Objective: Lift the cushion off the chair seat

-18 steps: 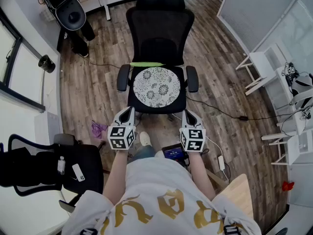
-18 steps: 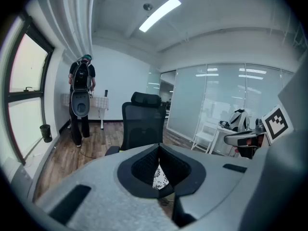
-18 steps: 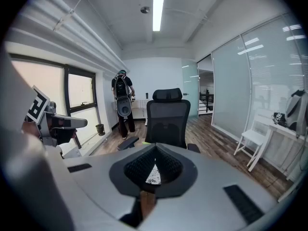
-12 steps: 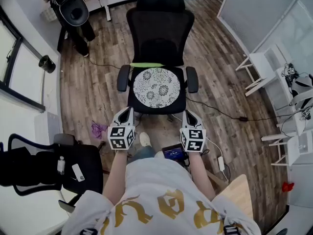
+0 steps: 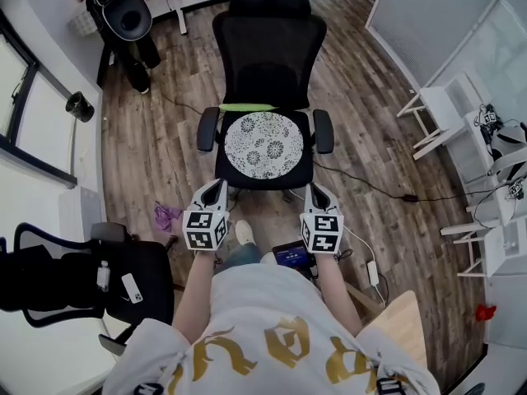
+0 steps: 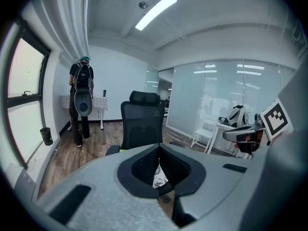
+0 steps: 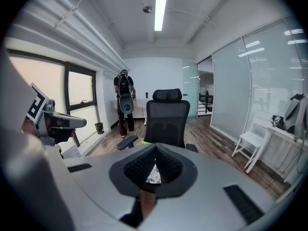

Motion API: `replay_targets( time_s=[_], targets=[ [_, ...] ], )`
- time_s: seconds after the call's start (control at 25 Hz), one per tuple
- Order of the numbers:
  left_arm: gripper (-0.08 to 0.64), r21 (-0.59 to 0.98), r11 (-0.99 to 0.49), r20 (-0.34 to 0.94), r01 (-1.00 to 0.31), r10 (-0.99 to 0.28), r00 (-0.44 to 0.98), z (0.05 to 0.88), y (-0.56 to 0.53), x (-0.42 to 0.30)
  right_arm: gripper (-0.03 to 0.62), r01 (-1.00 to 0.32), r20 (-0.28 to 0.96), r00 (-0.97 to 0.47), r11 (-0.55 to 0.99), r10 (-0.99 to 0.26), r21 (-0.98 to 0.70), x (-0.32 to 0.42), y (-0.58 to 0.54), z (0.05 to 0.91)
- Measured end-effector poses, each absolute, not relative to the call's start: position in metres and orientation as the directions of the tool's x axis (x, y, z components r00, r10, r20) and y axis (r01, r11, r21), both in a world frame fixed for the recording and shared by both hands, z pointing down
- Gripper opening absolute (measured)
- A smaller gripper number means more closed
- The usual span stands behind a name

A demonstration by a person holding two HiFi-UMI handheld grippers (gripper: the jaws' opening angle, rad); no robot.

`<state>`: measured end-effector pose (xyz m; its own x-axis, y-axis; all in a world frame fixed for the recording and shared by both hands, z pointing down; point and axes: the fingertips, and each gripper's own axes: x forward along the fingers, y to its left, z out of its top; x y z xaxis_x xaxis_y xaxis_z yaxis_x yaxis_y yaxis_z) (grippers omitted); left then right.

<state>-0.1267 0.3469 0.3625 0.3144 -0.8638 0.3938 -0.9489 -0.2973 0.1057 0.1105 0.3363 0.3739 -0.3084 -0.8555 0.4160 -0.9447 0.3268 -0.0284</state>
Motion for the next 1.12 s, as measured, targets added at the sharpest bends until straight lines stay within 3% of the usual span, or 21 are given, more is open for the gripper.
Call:
replay_targets(
  time_s=[0.56, 1.12],
  targets=[
    [0.009, 0.140, -0.258, 0.414, -0.956, -0.862, 0.293, 0.379, 0.354, -0.145, 0.011, -0.945, 0.434, -0.315, 0.320, -0.844, -0.064, 0.103, 0.333, 0.392],
    [0.009, 0.181, -0.300, 0.479, -0.937, -0.805, 0.351, 0.416, 0.253, -0.132, 0.011, -0.964, 0.523, -0.265, 0.241, -0.810, -0.115, 0.121, 0.254, 0.429]
  ],
)
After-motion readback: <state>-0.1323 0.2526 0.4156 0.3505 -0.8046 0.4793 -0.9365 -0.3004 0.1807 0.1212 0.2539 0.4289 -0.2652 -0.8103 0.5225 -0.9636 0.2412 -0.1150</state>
